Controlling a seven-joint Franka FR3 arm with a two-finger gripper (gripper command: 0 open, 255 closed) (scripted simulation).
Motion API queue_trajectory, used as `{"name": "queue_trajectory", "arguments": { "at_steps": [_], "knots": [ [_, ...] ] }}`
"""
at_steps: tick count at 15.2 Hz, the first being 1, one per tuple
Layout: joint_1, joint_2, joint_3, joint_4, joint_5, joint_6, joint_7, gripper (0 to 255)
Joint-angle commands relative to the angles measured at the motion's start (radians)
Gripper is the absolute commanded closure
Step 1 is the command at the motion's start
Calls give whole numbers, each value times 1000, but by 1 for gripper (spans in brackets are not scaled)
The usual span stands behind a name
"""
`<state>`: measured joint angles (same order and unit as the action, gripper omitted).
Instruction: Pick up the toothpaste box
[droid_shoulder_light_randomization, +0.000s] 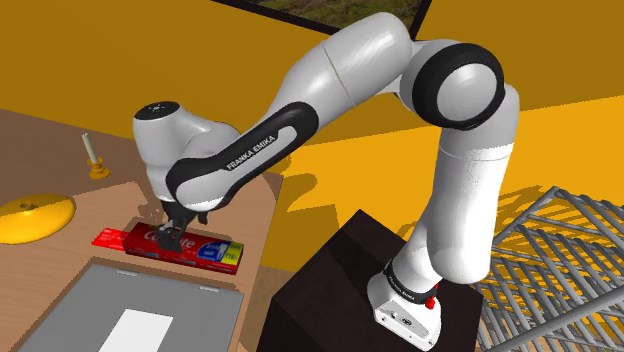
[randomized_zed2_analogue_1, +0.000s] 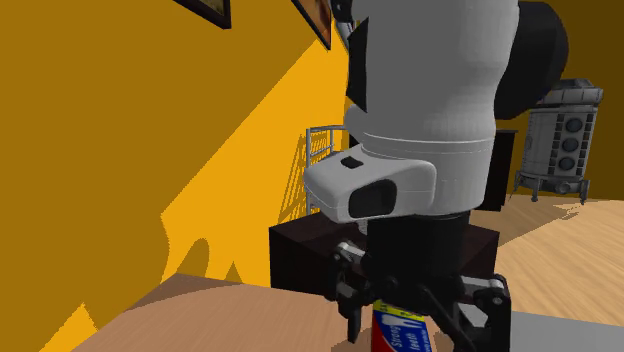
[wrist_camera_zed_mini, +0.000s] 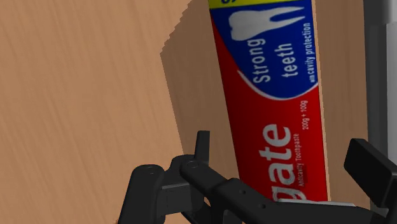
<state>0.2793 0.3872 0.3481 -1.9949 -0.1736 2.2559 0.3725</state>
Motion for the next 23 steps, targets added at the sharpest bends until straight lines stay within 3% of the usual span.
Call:
{"name": "queue_trajectory", "arguments": {
  "at_steps": [1,9,10,23],
  "knots": [
    [13,36,-3,24,-14,9,11,0],
    [26,99,-21,19,-43,74,30,0],
    [26,99,-21,18,-43,74,29,255],
    [17,60,-10,21,-25,35,18,255]
  ]
}}
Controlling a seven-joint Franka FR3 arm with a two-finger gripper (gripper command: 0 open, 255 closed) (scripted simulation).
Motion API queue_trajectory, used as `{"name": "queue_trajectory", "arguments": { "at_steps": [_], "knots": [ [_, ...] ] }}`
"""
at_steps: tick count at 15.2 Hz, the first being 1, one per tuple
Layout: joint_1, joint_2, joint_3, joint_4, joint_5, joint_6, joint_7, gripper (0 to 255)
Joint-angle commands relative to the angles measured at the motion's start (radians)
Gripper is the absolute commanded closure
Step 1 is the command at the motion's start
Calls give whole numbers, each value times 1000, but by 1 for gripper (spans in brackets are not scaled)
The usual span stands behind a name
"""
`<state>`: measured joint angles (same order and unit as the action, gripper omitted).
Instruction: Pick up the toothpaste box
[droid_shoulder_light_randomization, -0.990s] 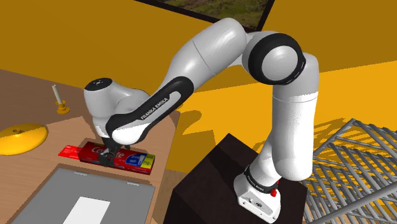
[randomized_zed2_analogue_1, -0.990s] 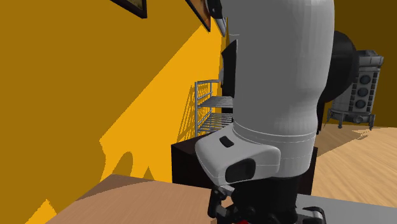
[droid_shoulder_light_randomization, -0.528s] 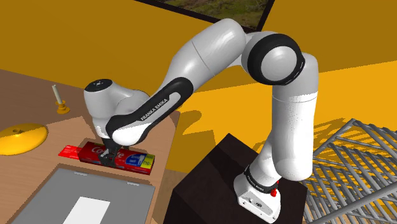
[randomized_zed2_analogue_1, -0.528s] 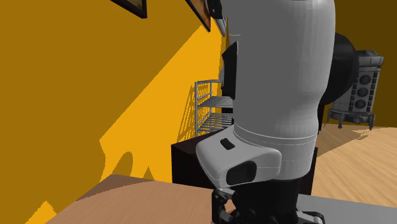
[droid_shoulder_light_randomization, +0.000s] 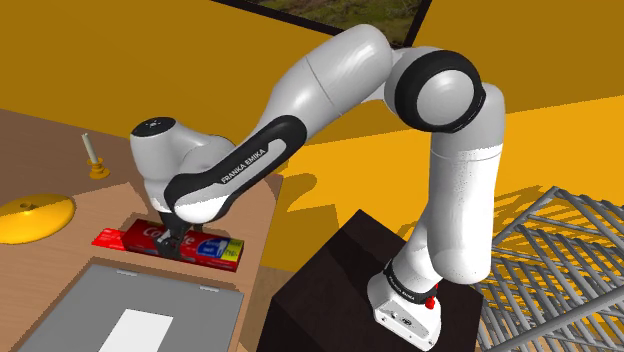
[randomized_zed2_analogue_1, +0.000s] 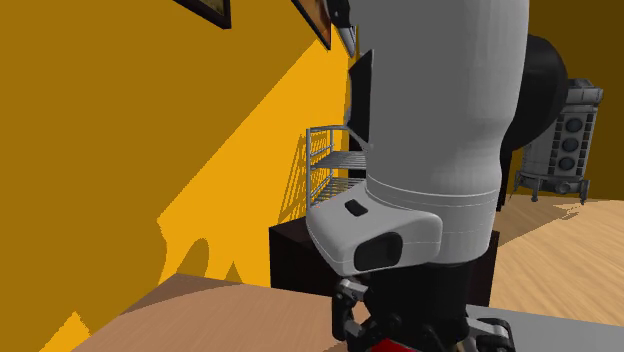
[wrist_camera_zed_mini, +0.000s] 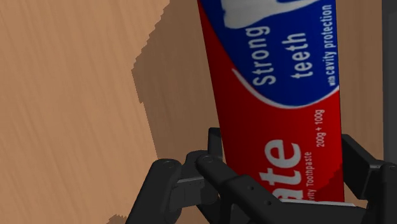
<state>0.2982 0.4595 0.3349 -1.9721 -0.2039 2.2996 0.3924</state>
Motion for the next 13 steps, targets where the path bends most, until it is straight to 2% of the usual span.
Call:
{"name": "queue_trajectory", "arguments": {
  "at_steps": [1,13],
  "knots": [
    [-3,-22,6,-1,9,-19,-4,255],
    [-19,-111,28,22,52,-126,-32,255]
  ]
}}
